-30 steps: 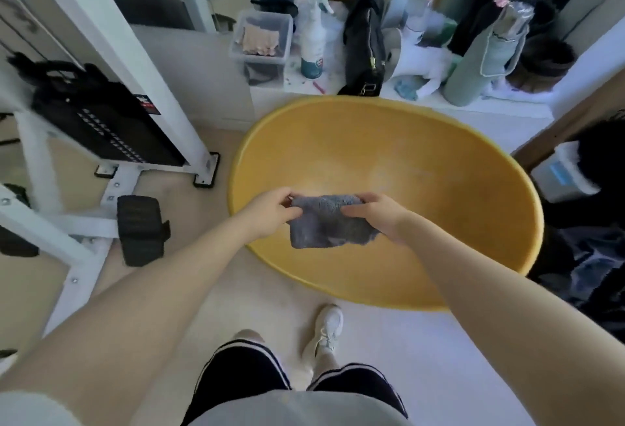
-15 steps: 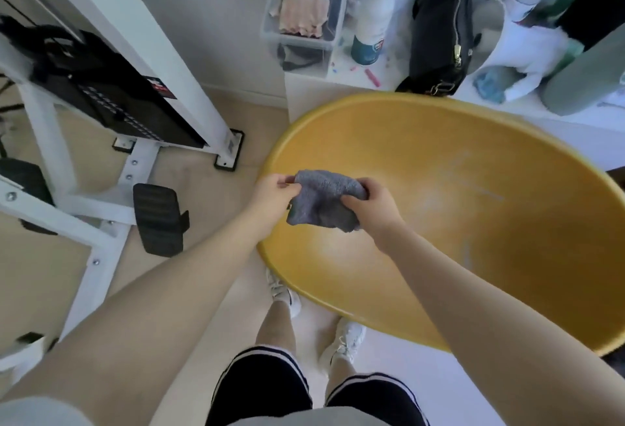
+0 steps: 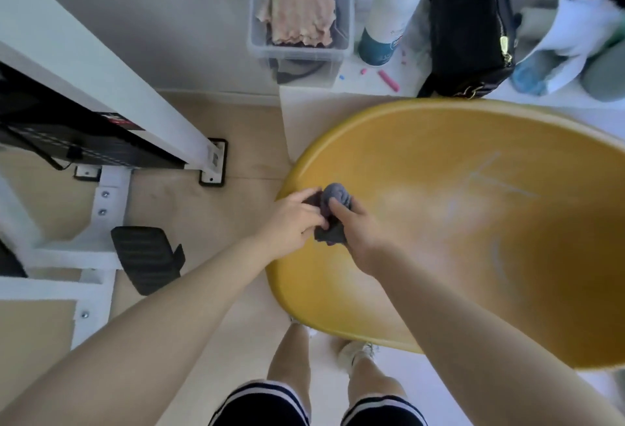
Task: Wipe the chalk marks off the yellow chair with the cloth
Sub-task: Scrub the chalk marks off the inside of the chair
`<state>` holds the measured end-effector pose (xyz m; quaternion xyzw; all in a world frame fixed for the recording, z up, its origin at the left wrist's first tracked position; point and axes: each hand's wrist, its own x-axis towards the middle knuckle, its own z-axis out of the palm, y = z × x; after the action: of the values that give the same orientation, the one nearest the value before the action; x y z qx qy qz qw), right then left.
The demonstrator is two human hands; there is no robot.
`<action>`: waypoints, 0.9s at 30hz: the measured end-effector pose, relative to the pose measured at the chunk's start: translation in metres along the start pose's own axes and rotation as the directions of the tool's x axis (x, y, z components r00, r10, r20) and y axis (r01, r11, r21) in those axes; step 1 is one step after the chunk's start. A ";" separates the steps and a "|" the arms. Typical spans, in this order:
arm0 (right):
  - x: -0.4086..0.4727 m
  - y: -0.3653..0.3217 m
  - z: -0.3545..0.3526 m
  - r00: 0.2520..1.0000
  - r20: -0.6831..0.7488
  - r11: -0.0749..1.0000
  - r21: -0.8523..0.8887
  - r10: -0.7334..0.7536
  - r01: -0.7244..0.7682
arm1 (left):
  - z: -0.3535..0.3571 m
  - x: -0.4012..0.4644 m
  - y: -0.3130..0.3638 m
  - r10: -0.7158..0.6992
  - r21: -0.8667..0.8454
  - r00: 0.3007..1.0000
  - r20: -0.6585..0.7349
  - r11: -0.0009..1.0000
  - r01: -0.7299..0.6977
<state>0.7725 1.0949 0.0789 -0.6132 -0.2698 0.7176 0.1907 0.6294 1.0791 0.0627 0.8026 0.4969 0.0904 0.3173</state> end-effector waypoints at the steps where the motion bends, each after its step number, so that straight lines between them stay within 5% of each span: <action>1: 0.005 0.000 0.000 0.999 -0.010 0.999 0.039 0.034 -0.034 | -0.003 0.001 -0.007 0.034 -0.006 0.999 0.040 0.999 -0.034; 6: 0.041 0.004 -0.007 0.947 -0.320 0.999 -0.035 0.029 -0.042 | -0.003 0.009 -0.023 -0.094 -0.077 0.994 0.054 0.992 0.098; 9: 0.065 -0.004 -0.015 0.861 -0.496 0.980 -0.200 -0.114 0.014 | -0.003 0.014 -0.033 -0.358 0.065 0.933 0.044 0.933 0.354; 11: 0.083 -0.011 -0.016 0.849 -0.486 0.941 -0.336 -0.208 0.038 | -0.002 0.015 -0.040 -0.521 0.113 0.850 0.072 0.851 0.512; 14: 0.105 -0.018 -0.008 0.828 -0.459 0.913 -0.384 -0.322 0.142 | 0.004 0.012 -0.047 -0.602 -0.107 0.781 0.165 0.777 0.621; 19: 0.124 -0.005 0.018 0.867 -0.424 0.965 -0.107 -0.260 0.237 | 0.008 0.005 -0.058 -0.576 -0.288 0.793 0.198 0.739 0.609; 27: 0.071 0.066 0.054 0.971 -0.187 0.983 -0.135 -0.149 0.125 | 0.003 0.003 -0.059 -0.524 -0.360 0.820 0.229 0.737 0.571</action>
<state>0.7112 1.0778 -0.0115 -0.6713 -0.3349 0.6209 0.2274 0.5889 1.0982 0.0246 0.5384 0.6616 0.0507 0.5194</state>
